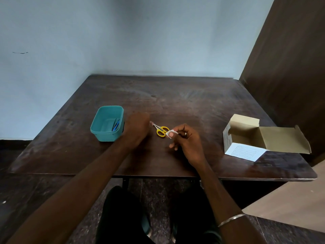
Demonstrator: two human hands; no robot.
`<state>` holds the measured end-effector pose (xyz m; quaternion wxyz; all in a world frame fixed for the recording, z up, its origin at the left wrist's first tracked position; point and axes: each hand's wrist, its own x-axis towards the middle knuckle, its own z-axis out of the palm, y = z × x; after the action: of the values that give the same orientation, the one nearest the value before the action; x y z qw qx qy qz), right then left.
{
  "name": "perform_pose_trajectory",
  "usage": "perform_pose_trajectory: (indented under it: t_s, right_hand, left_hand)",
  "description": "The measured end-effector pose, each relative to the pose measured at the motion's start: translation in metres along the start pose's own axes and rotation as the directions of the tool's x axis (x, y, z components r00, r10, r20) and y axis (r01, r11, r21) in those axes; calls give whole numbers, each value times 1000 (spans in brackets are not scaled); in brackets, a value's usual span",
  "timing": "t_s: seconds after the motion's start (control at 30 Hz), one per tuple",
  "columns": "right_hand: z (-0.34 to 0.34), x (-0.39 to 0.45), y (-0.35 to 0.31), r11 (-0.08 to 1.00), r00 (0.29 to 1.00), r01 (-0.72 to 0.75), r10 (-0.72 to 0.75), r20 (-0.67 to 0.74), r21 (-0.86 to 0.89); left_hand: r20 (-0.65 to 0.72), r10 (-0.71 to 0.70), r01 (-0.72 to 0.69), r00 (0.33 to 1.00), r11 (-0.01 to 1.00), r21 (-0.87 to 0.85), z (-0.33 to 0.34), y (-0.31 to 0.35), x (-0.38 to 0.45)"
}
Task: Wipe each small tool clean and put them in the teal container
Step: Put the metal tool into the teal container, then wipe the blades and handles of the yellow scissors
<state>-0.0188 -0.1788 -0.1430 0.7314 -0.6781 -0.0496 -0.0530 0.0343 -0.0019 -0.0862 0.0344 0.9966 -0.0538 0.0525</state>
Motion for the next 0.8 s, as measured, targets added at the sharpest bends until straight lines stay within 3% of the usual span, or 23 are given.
perform_pose_trajectory:
  t_s: [0.27,0.47,0.7,0.8]
  right_hand:
    - [0,0,-1,1000,1000,-5,4,-9,-18]
    - [-1,1,-1,1000,1000,-1,1,-13,-7]
    - [-1,2,2,1000,1000,11,-11,-13,1]
    - [-2,1,1,1000,1000,23,-23,-12,5]
  left_hand:
    - [-56,-8,8,998,1000,14,13,-13,-1]
    - [-129,-88,50,988,962,-268,6,-14,-9]
    - [-89,-137,42,987,743,-668,4,-13,-24]
    - [-81,-161,52,984,684,-727,6,-10,-29]
